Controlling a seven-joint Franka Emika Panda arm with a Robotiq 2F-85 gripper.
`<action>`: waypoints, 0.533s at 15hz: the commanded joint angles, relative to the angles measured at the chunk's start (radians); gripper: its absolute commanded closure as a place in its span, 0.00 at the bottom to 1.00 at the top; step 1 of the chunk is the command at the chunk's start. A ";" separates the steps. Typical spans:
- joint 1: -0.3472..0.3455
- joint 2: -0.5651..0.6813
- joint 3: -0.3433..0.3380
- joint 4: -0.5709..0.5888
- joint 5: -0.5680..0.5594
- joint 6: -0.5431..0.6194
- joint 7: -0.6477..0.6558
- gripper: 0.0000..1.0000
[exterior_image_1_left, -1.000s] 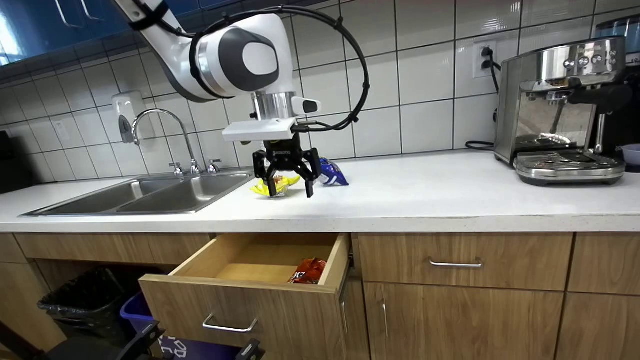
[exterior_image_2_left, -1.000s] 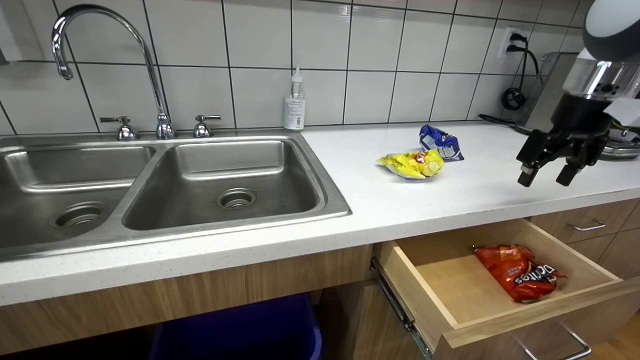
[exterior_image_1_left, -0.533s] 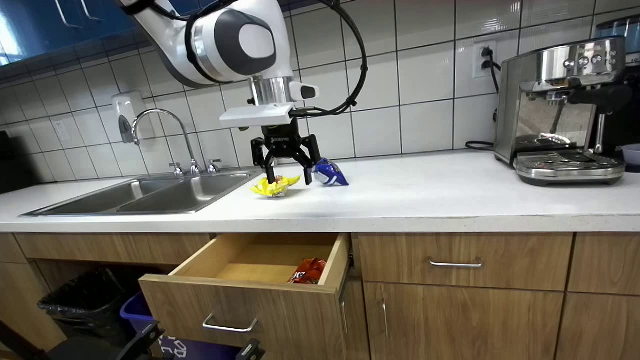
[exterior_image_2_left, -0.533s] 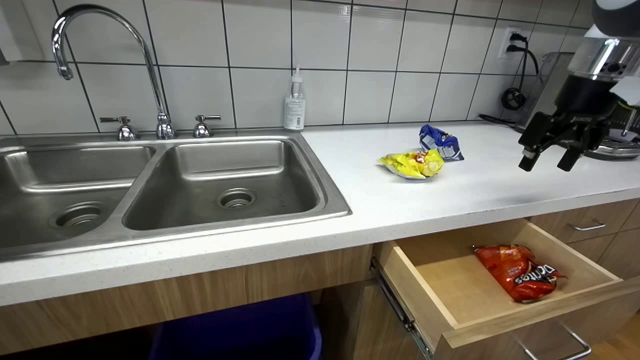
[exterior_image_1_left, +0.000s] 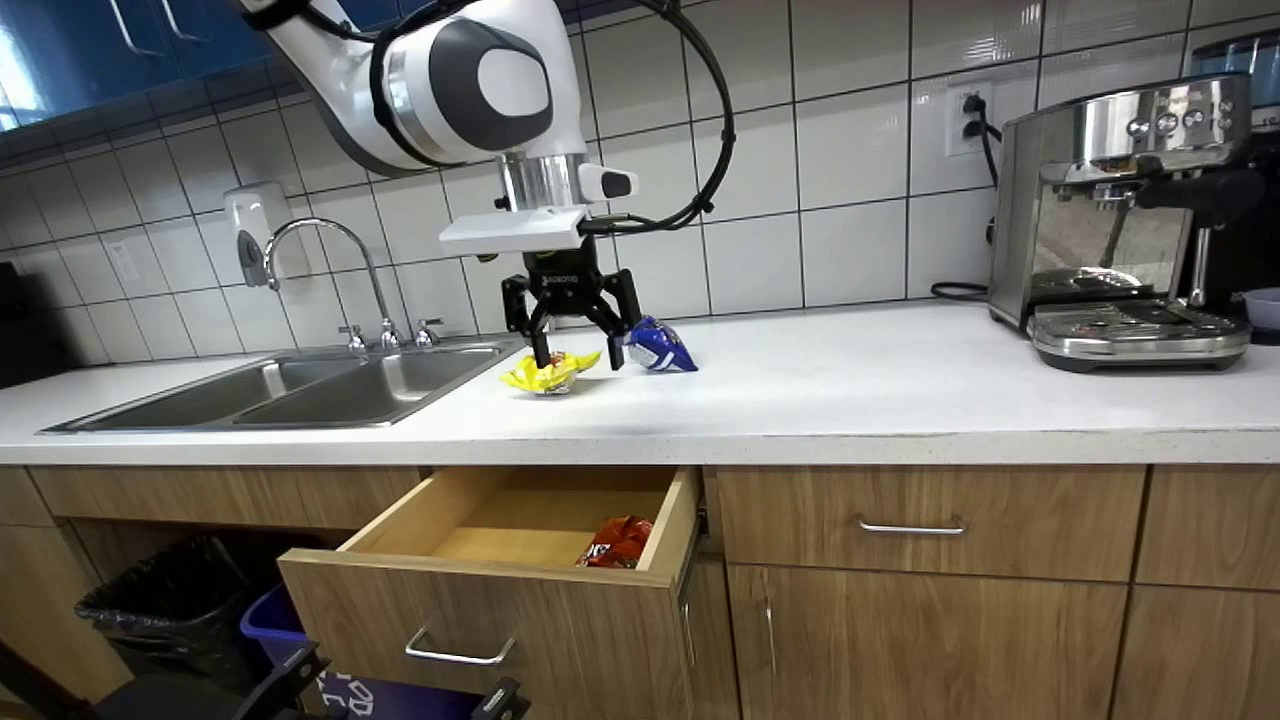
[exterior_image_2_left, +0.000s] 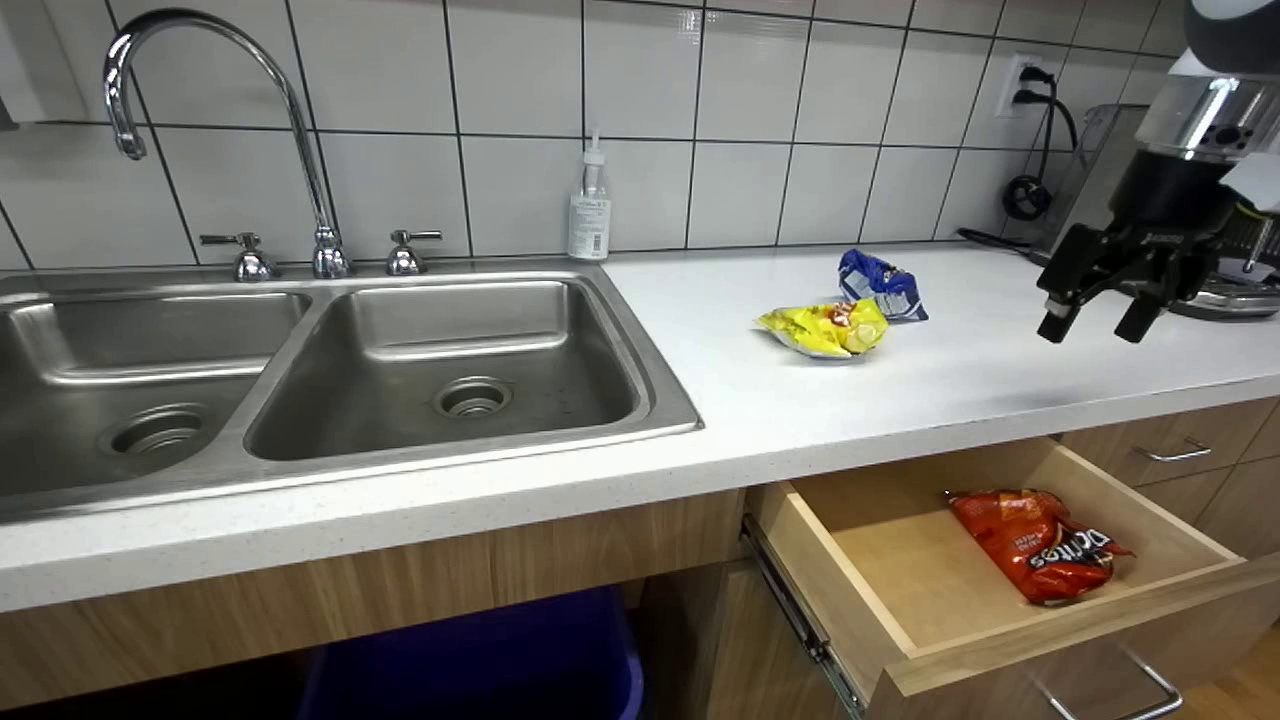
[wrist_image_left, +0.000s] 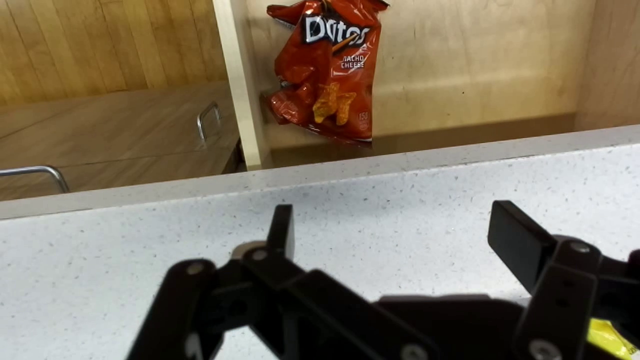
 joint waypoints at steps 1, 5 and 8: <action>0.003 -0.001 -0.002 0.001 -0.001 -0.003 0.002 0.00; 0.007 0.011 0.002 0.023 -0.004 0.002 0.007 0.00; 0.012 0.025 0.005 0.054 -0.006 0.007 0.015 0.00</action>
